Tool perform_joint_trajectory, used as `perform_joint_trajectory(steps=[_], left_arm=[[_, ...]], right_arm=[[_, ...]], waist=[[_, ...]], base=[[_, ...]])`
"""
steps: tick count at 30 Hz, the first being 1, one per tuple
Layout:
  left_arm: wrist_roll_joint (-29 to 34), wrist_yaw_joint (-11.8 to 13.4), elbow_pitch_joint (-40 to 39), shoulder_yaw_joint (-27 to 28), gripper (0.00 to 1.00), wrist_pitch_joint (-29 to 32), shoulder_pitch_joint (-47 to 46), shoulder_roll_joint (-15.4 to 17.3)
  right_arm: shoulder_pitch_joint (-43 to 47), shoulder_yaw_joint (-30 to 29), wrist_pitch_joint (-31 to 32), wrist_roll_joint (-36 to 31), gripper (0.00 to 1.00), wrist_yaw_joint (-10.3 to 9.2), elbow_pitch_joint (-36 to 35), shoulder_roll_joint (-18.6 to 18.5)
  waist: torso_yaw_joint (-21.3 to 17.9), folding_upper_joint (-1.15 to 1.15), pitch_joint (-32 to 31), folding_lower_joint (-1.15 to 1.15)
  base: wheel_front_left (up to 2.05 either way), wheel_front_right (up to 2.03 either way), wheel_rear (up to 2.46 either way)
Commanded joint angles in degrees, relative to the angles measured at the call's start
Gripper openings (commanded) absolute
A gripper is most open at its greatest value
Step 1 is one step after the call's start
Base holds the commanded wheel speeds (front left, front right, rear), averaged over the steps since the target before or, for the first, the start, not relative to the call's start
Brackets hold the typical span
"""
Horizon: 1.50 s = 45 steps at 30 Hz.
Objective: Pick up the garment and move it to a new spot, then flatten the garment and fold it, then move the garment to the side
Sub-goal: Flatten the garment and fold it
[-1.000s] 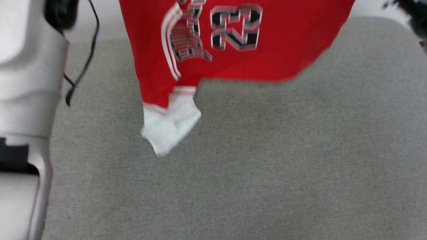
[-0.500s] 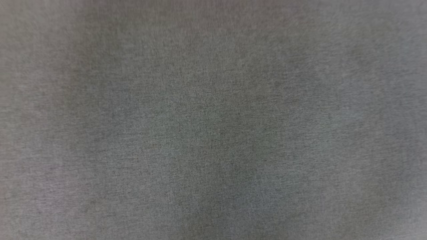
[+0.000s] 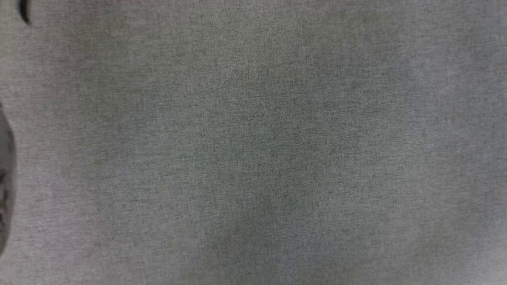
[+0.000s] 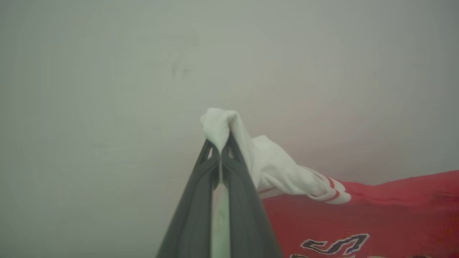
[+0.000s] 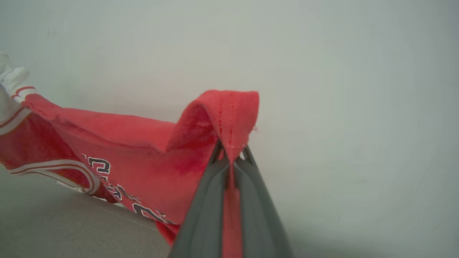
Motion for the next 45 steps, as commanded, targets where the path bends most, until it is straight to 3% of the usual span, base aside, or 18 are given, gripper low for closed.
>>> perform_joint_trajectory(steps=[1,13,23,31,38,45], left_arm=[[-0.8,-0.9,0.9,0.5,0.00,-1.0,2.0,-0.2],[-7.1,-5.6,3.0,4.2,0.00,-3.4,23.8,0.1],[-7.3,-5.0,-12.4,7.8,0.00,-3.5,54.3,1.9],[-9.1,-1.6,-24.5,10.4,0.00,-3.4,76.7,2.6],[-11.9,5.6,-42.4,13.5,0.00,0.9,98.2,3.5],[-13.7,12.7,-61.2,13.9,0.00,8.5,116.0,2.9]], right_arm=[[2.0,0.9,0.1,1.1,0.00,-0.04,0.7,0.4],[22.1,9.0,-2.1,5.6,0.00,-0.04,-1.2,-1.5],[43.8,13.4,-4.5,7.7,0.00,-0.05,-5.6,-2.2],[56.6,14.4,-4.6,8.8,0.00,-0.06,-7.1,-1.6],[67.7,12.8,-4.8,8.1,0.00,-0.07,-9.3,-2.5],[77.6,7.4,-5.2,6.0,0.00,-0.08,-12.9,-3.8]], waist=[[0.1,0.00,-0.7,-0.01],[0.7,0.00,-13.4,-0.01],[0.3,0.00,-25.1,-0.01],[-0.7,0.00,-32.8,-0.01],[-0.8,0.00,-39.3,-0.01],[0.0,0.00,-42.8,-0.01]], base=[[0.00,0.00,0.00],[0.00,0.00,0.00],[0.00,0.00,0.00],[0.00,0.00,0.00],[0.00,0.00,0.00],[0.00,0.00,0.00]])
